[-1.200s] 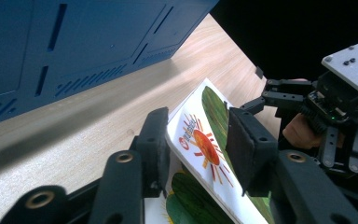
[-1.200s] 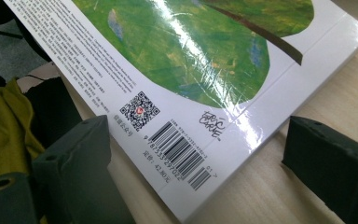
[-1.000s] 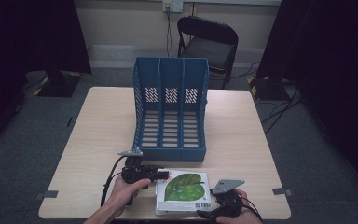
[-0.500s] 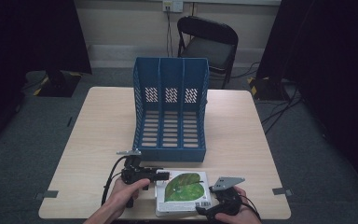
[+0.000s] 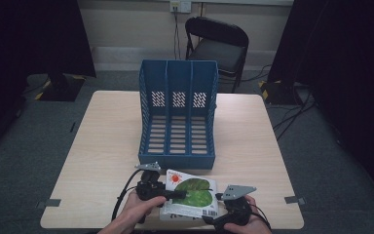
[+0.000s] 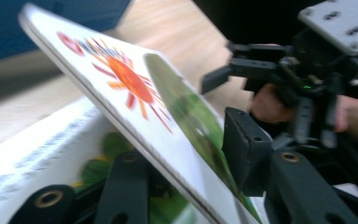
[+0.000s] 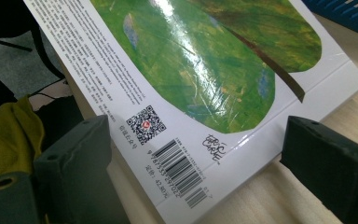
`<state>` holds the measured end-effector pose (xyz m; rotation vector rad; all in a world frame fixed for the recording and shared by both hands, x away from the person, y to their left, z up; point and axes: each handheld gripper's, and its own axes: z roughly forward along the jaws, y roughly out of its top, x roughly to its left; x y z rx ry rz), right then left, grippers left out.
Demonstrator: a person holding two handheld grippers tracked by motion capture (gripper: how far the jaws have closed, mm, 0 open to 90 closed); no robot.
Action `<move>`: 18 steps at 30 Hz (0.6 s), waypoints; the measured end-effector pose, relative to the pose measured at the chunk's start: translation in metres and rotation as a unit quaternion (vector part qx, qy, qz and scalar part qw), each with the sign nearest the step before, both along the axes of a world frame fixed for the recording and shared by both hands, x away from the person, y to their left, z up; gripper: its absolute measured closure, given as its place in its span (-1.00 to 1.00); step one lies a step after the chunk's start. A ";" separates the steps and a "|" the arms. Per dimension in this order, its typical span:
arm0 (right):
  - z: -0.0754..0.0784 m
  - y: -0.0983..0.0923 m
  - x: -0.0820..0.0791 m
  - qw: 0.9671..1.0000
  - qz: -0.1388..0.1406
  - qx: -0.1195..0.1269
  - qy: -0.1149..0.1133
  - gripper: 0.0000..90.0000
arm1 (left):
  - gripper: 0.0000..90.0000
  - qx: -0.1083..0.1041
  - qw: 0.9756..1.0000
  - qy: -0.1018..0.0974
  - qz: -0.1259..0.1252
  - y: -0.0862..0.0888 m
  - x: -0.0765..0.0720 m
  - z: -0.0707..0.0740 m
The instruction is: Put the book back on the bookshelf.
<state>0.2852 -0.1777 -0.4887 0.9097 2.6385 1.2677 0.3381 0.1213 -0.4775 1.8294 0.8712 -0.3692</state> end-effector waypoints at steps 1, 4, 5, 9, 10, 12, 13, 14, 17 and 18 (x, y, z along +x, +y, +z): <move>0.000 0.000 0.000 1.000 0.000 0.000 0.000 -0.83 | 0.41 0.000 1.000 0.000 0.000 0.000 0.000 0.000; 0.000 0.001 -0.001 1.000 0.001 -0.008 -0.004 -0.81 | 0.29 0.007 1.000 0.008 0.008 0.003 0.005 -0.003; 0.000 -0.001 0.001 1.000 -0.003 -0.005 0.002 -0.76 | 0.27 0.015 1.000 0.018 0.006 0.004 0.008 -0.007; 0.002 -0.005 0.005 1.000 -0.015 0.002 0.004 -0.72 | 0.32 0.027 0.999 0.031 0.001 0.003 0.009 -0.013; 0.002 -0.005 0.005 1.000 -0.015 0.002 0.004 -0.72 | 0.32 0.026 0.999 0.033 0.007 0.003 0.009 -0.013; 0.001 -0.005 0.006 1.000 -0.018 -0.001 0.007 -0.72 | 0.35 0.024 0.999 0.037 0.002 0.004 0.010 -0.015; 0.001 -0.005 0.007 1.000 -0.017 -0.002 0.007 -0.71 | 0.38 0.023 0.999 0.038 0.006 0.005 0.010 -0.015; 0.001 -0.005 0.006 1.000 -0.016 -0.001 0.008 -0.71 | 0.40 0.021 0.999 0.042 0.006 0.005 0.010 -0.015; 0.003 -0.008 0.009 1.000 -0.027 0.006 0.004 -0.71 | 0.46 0.021 0.999 0.027 0.000 0.005 0.010 -0.014; 0.003 -0.008 0.009 1.000 -0.027 0.006 0.004 -0.71 | 0.46 0.021 0.999 0.025 -0.003 0.005 0.010 -0.014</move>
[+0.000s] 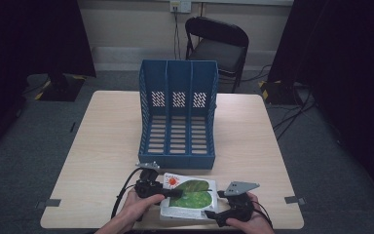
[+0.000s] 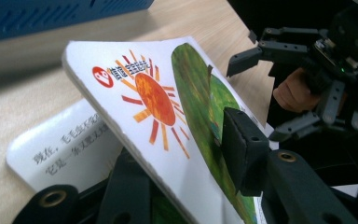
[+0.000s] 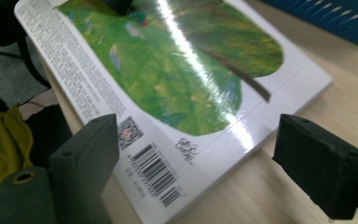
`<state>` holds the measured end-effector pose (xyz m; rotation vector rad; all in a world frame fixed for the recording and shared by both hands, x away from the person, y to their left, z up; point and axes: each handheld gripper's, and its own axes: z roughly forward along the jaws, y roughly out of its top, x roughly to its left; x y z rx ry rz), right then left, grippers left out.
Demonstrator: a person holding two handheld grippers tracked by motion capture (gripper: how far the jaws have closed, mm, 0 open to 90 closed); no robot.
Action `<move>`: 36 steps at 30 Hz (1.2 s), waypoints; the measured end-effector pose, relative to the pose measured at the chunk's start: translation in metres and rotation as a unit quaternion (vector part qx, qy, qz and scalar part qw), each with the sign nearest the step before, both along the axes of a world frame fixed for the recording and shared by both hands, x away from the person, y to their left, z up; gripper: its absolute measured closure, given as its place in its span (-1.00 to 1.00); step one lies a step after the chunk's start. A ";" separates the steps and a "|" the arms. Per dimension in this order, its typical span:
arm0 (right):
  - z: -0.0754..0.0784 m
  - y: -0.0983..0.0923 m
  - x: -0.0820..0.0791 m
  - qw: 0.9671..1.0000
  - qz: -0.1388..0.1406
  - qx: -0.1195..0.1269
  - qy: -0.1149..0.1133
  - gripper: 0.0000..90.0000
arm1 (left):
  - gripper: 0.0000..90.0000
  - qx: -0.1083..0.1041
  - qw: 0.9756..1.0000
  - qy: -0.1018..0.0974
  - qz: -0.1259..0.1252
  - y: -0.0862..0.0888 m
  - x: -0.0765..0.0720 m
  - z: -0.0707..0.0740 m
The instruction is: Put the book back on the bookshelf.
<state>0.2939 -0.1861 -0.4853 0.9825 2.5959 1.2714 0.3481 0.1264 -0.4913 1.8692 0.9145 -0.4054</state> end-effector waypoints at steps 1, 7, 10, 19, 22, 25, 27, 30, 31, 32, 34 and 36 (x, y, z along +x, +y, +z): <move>0.001 -0.002 0.001 1.000 -0.007 0.003 -0.001 -0.71 | 0.47 0.000 1.000 -0.006 -0.001 0.000 0.000 0.001; 0.002 -0.015 0.011 0.999 -0.042 0.010 0.005 -0.69 | 0.50 0.010 0.999 -0.031 -0.011 -0.002 -0.003 0.006; 0.000 -0.018 0.017 0.999 -0.051 0.009 0.011 -0.69 | 0.51 0.014 0.999 -0.040 -0.015 -0.002 -0.005 0.007; -0.002 -0.020 0.021 0.999 -0.045 0.014 0.024 -0.68 | 0.51 0.029 0.995 -0.092 -0.032 -0.005 -0.012 0.018; -0.002 -0.020 0.023 0.999 -0.041 0.020 0.025 -0.68 | 0.51 0.033 0.993 -0.107 -0.039 -0.006 -0.015 0.021; -0.002 -0.019 0.029 0.998 -0.039 0.028 0.028 -0.68 | 0.51 0.038 0.990 -0.124 -0.046 -0.007 -0.019 0.025; -0.003 -0.018 0.034 0.998 -0.036 0.034 0.034 -0.68 | 0.52 0.040 0.989 -0.136 -0.051 -0.007 -0.021 0.026; -0.006 -0.016 0.040 0.998 -0.031 0.041 0.047 -0.68 | 0.52 0.047 0.985 -0.155 -0.056 -0.008 -0.025 0.029; -0.007 -0.015 0.040 0.997 -0.026 0.045 0.053 -0.70 | 0.52 0.046 0.984 -0.159 -0.060 -0.008 -0.026 0.030; -0.008 -0.015 0.041 0.997 -0.024 0.049 0.060 -0.71 | 0.53 0.049 0.983 -0.164 -0.061 -0.008 -0.027 0.031; -0.009 -0.013 0.041 0.996 -0.018 0.059 0.068 -0.70 | 0.52 0.054 0.981 -0.177 -0.065 -0.009 -0.029 0.034; -0.010 -0.012 0.042 0.994 -0.013 0.072 0.083 -0.68 | 0.52 0.057 0.978 -0.187 -0.069 -0.010 -0.030 0.035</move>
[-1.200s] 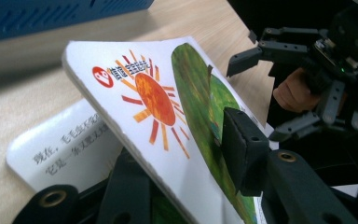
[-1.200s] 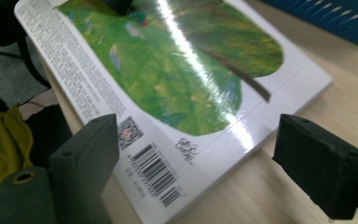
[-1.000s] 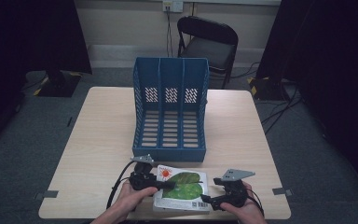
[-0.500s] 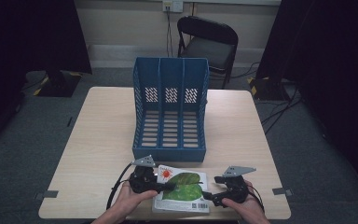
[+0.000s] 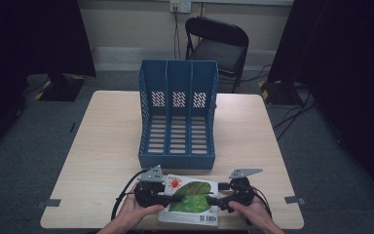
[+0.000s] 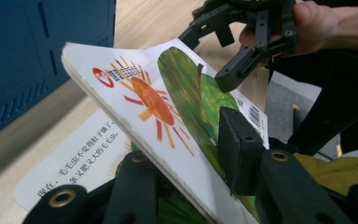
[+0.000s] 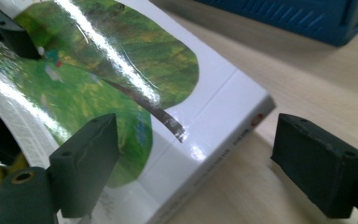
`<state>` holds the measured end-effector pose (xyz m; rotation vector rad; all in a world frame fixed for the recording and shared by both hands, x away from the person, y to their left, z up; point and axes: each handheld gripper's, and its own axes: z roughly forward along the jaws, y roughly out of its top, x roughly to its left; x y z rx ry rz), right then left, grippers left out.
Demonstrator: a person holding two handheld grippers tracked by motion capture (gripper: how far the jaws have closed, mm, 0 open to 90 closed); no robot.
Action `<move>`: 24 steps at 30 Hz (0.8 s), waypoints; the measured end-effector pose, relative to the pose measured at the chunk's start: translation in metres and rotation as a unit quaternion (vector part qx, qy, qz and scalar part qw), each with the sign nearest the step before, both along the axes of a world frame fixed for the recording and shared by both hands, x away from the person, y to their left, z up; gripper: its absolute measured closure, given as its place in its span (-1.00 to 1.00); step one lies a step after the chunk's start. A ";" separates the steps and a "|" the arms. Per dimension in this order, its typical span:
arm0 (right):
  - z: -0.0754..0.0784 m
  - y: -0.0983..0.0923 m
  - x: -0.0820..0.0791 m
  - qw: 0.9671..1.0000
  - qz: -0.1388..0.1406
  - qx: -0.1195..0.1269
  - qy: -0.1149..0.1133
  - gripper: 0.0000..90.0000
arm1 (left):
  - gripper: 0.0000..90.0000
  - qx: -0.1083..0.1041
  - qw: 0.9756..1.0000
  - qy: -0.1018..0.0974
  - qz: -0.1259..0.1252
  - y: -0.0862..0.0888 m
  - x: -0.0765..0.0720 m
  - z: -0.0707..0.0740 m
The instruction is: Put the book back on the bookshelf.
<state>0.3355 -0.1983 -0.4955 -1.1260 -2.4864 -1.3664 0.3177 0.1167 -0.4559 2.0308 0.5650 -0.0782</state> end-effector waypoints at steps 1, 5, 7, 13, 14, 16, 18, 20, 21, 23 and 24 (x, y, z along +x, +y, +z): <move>0.000 0.001 0.000 1.000 0.005 0.004 0.004 -0.65 | 0.52 0.001 1.000 0.000 -0.001 0.000 0.000 0.000; 0.001 0.006 -0.003 1.000 0.021 0.001 0.001 -0.63 | 0.53 0.004 1.000 -0.005 -0.003 0.000 -0.001 0.000; 0.003 0.004 -0.004 1.000 0.021 0.003 -0.005 -0.55 | 0.54 0.001 1.000 -0.003 -0.003 0.002 -0.001 0.001; 0.015 -0.001 -0.007 0.999 0.011 0.022 -0.042 -0.20 | 0.58 0.000 1.000 -0.006 0.004 0.009 -0.002 0.004; 0.017 -0.002 -0.007 0.998 0.010 0.028 -0.048 -0.15 | 0.59 -0.002 1.000 -0.002 0.005 0.010 -0.002 0.004; 0.022 -0.002 -0.008 0.997 0.010 0.033 -0.065 -0.06 | 0.60 0.004 1.000 -0.012 0.006 0.011 -0.004 0.005; 0.025 -0.001 -0.008 0.997 0.005 0.039 -0.072 -0.03 | 0.62 0.009 1.000 -0.020 0.004 0.011 -0.005 0.006; 0.027 0.001 -0.007 0.996 0.004 0.042 -0.077 -0.02 | 0.64 0.009 1.000 -0.017 0.000 0.011 -0.006 0.007; 0.028 0.001 -0.006 0.996 0.003 0.046 -0.077 0.01 | 0.65 0.012 1.000 -0.021 0.000 0.011 -0.007 0.007; 0.030 0.001 -0.006 0.995 0.005 0.048 -0.082 0.05 | 0.67 0.008 1.000 -0.012 -0.002 0.012 -0.006 0.005; 0.032 0.001 -0.007 0.995 0.005 0.052 -0.086 0.08 | 0.68 0.010 1.000 -0.014 -0.001 0.012 -0.006 0.005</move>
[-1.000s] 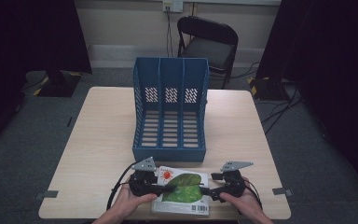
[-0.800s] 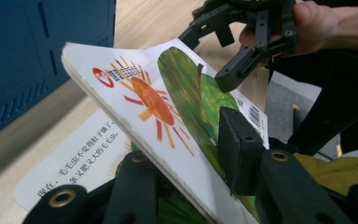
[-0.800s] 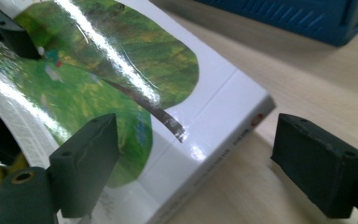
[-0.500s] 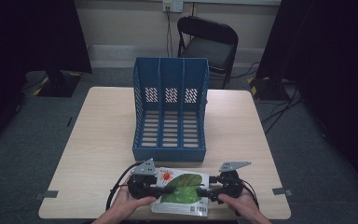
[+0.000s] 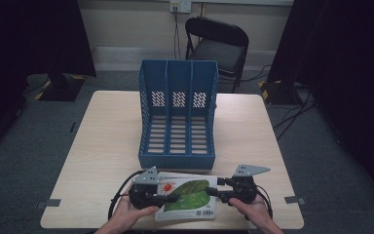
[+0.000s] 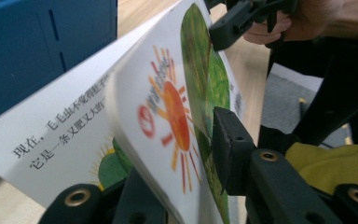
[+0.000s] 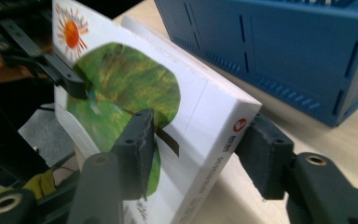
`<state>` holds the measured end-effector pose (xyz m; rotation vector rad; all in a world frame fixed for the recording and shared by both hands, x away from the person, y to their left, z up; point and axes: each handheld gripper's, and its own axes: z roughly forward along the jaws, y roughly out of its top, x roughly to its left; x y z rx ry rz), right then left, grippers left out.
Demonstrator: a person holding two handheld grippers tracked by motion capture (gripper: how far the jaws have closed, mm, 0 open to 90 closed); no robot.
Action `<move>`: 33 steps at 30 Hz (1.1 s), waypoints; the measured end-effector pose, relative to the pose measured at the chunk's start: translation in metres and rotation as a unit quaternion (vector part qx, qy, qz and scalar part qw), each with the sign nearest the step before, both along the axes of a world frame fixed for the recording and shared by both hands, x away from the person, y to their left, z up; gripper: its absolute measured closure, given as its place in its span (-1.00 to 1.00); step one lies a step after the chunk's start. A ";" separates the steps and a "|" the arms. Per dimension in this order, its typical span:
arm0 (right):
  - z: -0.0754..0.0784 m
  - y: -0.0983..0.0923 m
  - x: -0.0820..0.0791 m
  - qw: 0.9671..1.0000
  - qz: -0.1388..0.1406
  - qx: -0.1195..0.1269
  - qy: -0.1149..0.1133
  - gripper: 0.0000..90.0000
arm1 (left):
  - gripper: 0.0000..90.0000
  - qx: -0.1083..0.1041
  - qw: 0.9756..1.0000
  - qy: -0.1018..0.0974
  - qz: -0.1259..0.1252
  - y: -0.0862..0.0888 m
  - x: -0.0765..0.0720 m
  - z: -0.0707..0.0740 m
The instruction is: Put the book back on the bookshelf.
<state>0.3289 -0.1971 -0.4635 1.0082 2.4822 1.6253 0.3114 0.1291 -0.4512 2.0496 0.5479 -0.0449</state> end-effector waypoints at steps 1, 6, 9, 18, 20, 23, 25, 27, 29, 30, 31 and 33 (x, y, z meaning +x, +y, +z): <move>0.002 -0.001 -0.001 1.000 0.001 0.003 -0.006 0.12 | 0.69 -0.001 1.000 0.002 -0.001 0.000 0.000 0.000; 0.013 -0.002 -0.004 0.999 0.008 0.022 -0.029 0.22 | 0.83 0.013 1.000 -0.003 -0.007 -0.003 -0.001 -0.004; 0.013 -0.002 -0.005 0.999 0.007 0.020 -0.031 0.23 | 0.83 0.023 1.000 -0.011 -0.009 -0.004 -0.003 -0.003; 0.018 -0.004 -0.016 0.998 0.026 0.002 -0.051 0.12 | 0.79 0.034 0.999 -0.035 -0.018 -0.005 -0.006 -0.002; 0.019 -0.003 -0.017 0.998 0.026 -0.003 -0.055 0.13 | 0.77 0.028 0.999 -0.025 -0.014 -0.005 -0.005 -0.003; 0.014 -0.004 -0.010 0.999 0.024 0.005 -0.041 0.27 | 0.74 0.024 1.000 -0.016 -0.011 -0.005 -0.003 -0.005; 0.013 -0.006 -0.006 0.999 0.023 0.008 -0.036 0.34 | 0.70 0.026 1.000 -0.013 -0.003 -0.004 -0.002 -0.006; 0.013 -0.008 -0.005 0.999 0.027 0.009 -0.034 0.39 | 0.68 0.025 1.000 -0.012 0.001 -0.001 -0.001 -0.006; 0.014 -0.009 -0.006 0.999 0.031 0.013 -0.034 0.45 | 0.62 0.021 1.000 -0.008 0.012 0.004 0.000 -0.005; 0.014 -0.009 -0.007 0.999 0.034 0.014 -0.038 0.48 | 0.60 0.022 1.000 -0.008 0.019 0.006 0.001 -0.005; 0.015 -0.009 -0.008 0.998 0.036 0.016 -0.041 0.50 | 0.58 0.024 0.999 -0.006 0.027 0.009 0.002 -0.004; 0.017 -0.010 -0.009 0.998 0.038 0.014 -0.049 0.52 | 0.56 0.026 0.999 -0.007 0.039 0.015 0.003 -0.004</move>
